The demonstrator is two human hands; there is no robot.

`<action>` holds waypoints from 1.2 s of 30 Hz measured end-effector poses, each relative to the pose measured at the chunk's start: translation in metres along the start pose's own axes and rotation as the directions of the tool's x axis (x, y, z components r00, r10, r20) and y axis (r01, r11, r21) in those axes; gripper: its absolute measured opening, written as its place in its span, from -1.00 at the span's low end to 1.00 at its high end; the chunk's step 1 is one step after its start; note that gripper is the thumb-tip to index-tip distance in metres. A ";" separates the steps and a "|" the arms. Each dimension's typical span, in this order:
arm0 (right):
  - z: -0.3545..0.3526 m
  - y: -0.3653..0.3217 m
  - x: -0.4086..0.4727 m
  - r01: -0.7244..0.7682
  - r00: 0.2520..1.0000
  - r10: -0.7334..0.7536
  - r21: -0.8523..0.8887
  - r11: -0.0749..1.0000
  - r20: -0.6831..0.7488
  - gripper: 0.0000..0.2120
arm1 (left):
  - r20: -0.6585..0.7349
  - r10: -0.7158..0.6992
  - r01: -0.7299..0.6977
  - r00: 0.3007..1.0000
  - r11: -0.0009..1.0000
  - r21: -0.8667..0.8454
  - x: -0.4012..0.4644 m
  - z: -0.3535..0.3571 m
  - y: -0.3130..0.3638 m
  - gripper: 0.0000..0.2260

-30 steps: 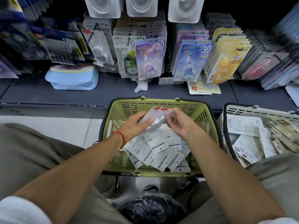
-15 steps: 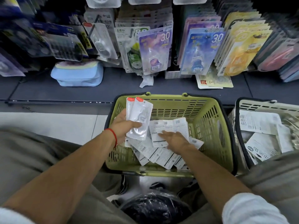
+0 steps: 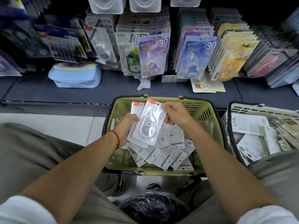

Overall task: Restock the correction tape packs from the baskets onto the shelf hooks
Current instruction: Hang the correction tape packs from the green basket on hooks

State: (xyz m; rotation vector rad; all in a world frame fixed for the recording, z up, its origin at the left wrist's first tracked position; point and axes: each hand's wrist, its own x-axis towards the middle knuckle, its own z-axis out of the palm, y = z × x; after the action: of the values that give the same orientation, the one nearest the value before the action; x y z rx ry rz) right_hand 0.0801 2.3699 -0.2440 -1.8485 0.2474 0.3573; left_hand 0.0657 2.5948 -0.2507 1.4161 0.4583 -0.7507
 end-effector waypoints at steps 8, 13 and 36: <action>0.029 0.032 -0.008 -0.072 0.978 0.061 -0.051 0.996 -0.201 -0.73 | -0.104 0.184 -0.196 0.977 0.974 -0.114 0.005 -0.016 0.006 -0.52; 0.087 0.098 -0.022 0.172 0.855 0.295 -0.771 0.614 0.426 -0.22 | -0.184 0.171 -0.210 0.968 0.953 -0.218 -0.002 -0.032 0.008 -0.36; -0.117 -0.136 -0.053 0.388 0.916 -0.257 -0.516 0.764 0.308 -0.87 | 0.082 0.384 -0.366 0.920 0.914 -0.176 -0.035 0.028 0.063 -0.26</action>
State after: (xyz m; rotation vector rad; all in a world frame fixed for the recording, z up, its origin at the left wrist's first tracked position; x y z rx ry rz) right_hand 0.0914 2.2980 -0.0715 -2.3684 -0.3837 0.4168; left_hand 0.0818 2.5728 -0.1785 1.2551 0.1414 -0.4677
